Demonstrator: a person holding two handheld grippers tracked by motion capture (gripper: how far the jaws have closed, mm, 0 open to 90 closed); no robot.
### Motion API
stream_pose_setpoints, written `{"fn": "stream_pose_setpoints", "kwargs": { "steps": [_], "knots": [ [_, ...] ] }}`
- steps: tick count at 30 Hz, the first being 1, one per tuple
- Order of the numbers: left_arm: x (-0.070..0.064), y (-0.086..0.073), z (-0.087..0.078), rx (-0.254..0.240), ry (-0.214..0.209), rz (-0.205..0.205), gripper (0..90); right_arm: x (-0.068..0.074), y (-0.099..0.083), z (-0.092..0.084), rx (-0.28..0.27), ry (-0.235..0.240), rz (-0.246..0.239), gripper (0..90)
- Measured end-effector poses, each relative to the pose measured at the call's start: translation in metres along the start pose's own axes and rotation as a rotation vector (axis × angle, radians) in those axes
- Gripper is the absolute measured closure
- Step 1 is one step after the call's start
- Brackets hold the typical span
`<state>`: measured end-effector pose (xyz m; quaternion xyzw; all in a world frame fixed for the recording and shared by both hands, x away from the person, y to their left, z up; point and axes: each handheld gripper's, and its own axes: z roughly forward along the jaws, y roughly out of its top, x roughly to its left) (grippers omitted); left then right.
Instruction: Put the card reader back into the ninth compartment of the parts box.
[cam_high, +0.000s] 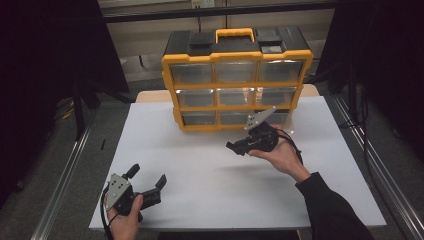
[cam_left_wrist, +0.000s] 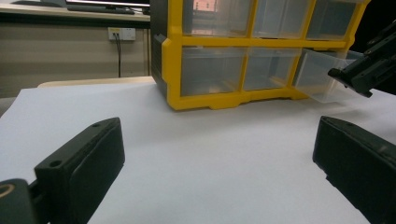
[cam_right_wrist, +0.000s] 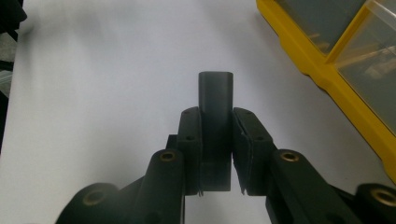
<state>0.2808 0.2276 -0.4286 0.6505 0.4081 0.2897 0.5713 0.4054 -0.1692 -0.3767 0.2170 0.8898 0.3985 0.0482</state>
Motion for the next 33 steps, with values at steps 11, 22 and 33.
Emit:
{"fn": "stream_pose_setpoints", "kwargs": {
  "steps": [11, 22, 33],
  "knots": [
    [0.0, 0.0, 0.0, -0.001, 0.0, 0.0, 2.3, 0.0, 0.003, -0.008, -0.033, -0.006, -0.011, 73.9],
    [0.0, 0.0, 0.0, -0.001, 0.001, -0.001, 2.3, 0.003, 0.006, -0.014, -0.07, -0.017, -0.033, 73.9],
    [0.0, 0.0, 0.0, 0.002, 0.003, 0.004, 2.3, 0.003, 0.009, -0.02, -0.082, -0.025, -0.035, 73.9]
  ]
}}
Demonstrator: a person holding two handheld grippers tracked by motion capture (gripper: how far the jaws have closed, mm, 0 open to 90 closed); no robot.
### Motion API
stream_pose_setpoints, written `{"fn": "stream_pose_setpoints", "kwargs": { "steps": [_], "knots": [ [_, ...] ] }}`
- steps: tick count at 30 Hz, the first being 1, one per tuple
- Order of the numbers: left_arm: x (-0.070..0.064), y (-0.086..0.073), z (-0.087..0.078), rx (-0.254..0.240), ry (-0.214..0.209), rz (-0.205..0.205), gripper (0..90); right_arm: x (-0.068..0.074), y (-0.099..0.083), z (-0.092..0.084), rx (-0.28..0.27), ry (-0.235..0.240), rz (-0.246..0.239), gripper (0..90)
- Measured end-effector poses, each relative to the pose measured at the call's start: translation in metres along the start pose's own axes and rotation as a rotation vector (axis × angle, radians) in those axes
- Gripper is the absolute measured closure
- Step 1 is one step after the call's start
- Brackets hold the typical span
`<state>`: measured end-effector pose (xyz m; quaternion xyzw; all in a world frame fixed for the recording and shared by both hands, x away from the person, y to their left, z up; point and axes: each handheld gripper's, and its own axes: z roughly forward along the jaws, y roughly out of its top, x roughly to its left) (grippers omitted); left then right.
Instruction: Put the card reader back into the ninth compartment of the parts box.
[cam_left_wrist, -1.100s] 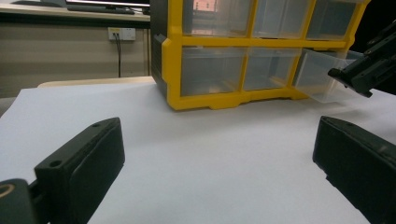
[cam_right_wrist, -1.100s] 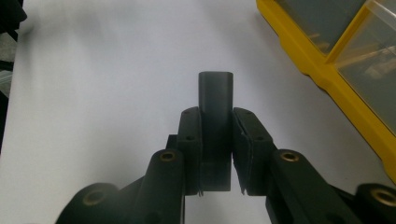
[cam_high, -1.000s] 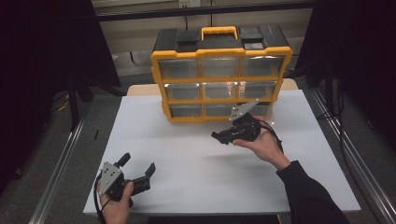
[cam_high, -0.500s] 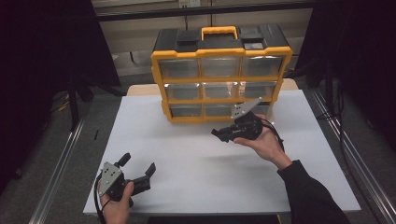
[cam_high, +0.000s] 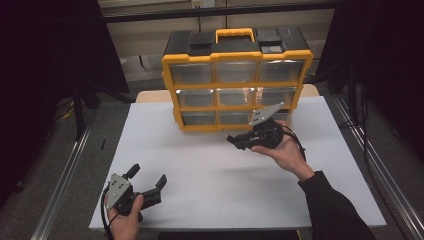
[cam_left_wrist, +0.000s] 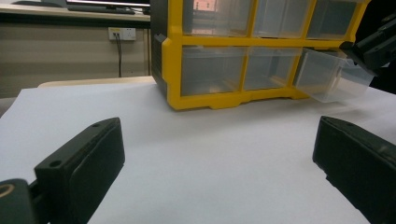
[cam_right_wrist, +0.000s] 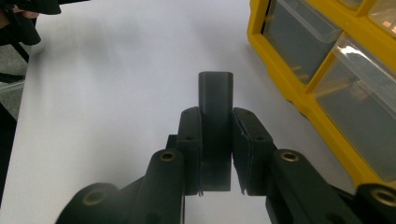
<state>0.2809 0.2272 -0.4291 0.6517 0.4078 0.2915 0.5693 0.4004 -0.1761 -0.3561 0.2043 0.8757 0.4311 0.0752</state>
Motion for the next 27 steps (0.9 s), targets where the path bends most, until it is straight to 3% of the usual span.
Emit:
{"fn": "stream_pose_setpoints", "kwargs": {
  "steps": [27],
  "knots": [
    [0.001, 0.0, 0.0, 0.002, 0.005, 0.0, 2.3, -0.003, 0.011, -0.016, -0.051, -0.015, 0.009, 73.9]
  ]
}}
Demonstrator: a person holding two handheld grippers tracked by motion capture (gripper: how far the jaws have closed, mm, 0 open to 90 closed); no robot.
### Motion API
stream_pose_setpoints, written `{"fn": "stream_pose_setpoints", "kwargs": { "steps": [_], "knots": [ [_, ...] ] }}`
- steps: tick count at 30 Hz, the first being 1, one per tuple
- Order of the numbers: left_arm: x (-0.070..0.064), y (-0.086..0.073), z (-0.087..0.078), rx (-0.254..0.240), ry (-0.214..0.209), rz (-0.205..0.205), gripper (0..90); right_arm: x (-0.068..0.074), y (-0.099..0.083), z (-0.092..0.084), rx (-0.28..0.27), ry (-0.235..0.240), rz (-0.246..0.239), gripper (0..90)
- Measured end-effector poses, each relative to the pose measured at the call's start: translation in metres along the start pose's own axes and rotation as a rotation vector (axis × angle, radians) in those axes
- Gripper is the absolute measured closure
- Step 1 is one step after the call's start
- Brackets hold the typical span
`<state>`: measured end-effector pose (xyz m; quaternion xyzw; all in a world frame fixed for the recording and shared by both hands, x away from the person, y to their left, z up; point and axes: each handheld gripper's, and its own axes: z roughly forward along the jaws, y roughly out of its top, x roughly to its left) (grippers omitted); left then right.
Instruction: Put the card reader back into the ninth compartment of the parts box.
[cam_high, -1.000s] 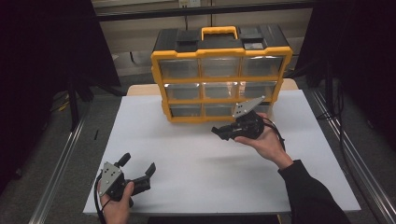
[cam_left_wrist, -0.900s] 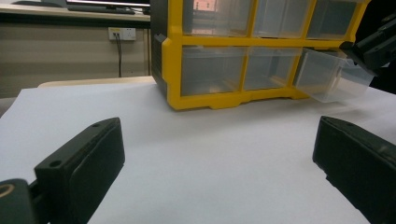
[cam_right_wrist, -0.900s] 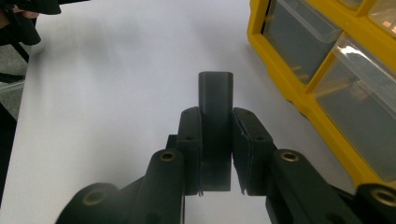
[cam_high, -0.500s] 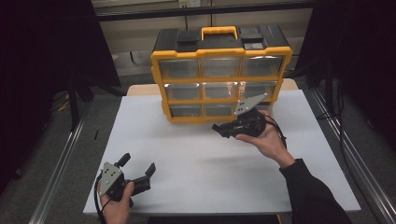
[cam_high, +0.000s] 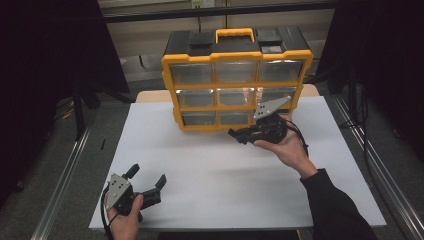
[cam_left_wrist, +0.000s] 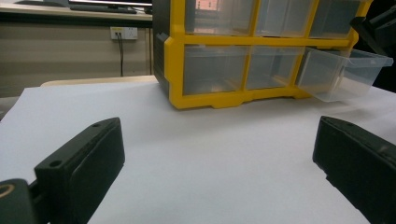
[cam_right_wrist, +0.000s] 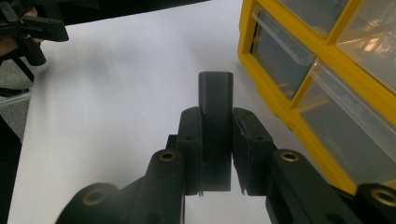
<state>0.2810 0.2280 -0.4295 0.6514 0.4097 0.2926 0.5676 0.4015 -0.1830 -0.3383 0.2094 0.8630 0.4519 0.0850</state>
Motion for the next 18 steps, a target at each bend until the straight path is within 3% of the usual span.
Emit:
{"fn": "stream_pose_setpoints", "kwargs": {
  "steps": [18],
  "knots": [
    [0.0, 0.0004, 0.0001, -0.003, 0.002, 0.003, 2.3, -0.001, 0.0075, -0.0095, -0.02, -0.015, -0.002, 73.9]
  ]
}}
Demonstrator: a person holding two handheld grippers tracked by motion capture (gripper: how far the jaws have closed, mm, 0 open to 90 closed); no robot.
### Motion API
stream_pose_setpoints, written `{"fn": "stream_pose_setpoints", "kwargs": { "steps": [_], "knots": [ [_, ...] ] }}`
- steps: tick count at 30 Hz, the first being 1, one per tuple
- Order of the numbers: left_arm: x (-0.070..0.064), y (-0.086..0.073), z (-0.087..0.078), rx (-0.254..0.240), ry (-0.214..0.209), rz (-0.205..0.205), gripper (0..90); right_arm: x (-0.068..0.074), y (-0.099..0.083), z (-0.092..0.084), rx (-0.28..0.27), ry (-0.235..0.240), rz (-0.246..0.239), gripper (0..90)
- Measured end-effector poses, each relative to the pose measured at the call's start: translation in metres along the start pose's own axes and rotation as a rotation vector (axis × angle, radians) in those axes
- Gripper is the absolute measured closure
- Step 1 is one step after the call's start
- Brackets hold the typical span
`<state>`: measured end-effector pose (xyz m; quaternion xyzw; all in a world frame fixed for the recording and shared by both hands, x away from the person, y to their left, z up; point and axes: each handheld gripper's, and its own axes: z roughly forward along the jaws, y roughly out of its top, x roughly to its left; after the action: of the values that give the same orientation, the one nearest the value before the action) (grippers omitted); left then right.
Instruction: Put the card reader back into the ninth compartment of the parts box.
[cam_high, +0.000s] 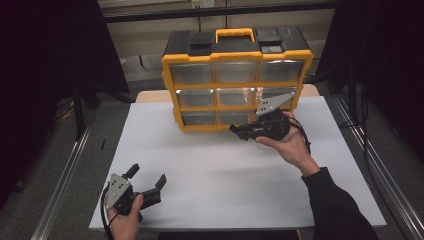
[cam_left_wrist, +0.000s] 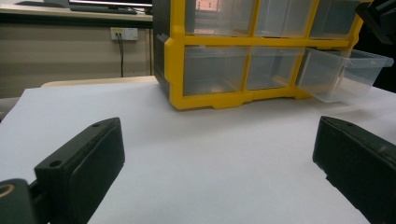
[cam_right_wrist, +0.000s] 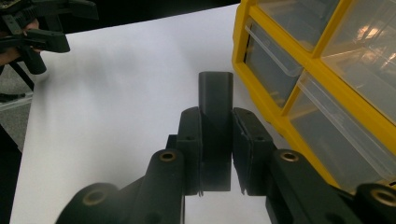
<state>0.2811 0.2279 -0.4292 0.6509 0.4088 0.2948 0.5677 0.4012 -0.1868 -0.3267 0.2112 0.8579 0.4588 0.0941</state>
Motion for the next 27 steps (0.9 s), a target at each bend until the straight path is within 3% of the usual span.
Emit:
{"fn": "stream_pose_setpoints", "kwargs": {
  "steps": [27],
  "knots": [
    [0.0, 0.0, 0.0, -0.002, 0.0, 0.002, 2.3, -0.011, 0.01, -0.025, 0.026, -0.078, -0.011, 74.0]
  ]
}}
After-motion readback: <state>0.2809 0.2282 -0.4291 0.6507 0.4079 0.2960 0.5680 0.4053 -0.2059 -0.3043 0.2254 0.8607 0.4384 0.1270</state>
